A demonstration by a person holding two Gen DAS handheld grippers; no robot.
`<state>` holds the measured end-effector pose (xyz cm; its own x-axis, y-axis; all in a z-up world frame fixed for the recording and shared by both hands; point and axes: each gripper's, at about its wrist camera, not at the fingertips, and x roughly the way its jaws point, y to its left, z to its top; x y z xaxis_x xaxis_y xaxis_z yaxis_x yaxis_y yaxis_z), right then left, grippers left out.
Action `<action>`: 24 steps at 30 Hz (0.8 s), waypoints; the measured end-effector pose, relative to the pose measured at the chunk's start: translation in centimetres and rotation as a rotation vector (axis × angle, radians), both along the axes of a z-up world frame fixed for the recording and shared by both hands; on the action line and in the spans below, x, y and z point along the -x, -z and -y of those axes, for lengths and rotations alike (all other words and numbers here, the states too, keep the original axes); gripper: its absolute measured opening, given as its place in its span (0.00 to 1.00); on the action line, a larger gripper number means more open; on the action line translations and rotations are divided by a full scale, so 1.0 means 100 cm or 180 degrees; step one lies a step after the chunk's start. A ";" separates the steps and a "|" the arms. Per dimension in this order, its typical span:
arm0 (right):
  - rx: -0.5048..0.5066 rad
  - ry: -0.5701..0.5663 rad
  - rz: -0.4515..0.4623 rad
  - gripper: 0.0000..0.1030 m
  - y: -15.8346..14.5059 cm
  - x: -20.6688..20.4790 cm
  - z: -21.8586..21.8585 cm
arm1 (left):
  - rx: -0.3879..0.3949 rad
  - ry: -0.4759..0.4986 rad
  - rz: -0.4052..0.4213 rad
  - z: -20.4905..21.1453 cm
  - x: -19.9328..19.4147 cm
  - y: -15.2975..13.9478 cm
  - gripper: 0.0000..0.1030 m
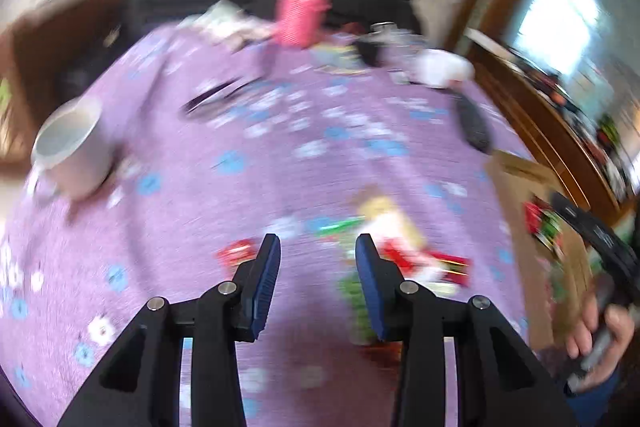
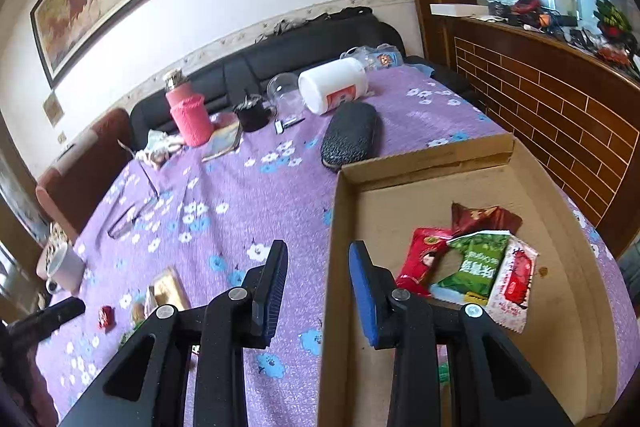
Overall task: Organize snacks
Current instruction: 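Move both grippers back to the snack pile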
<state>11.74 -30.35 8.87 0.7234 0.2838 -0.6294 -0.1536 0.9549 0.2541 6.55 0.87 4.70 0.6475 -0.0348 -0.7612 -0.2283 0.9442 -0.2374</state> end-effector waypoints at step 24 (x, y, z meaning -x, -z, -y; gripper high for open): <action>-0.0428 -0.1074 -0.0275 0.33 0.013 0.012 -0.049 | -0.0123 -0.0259 -0.0172 -0.027 -0.026 0.049 0.12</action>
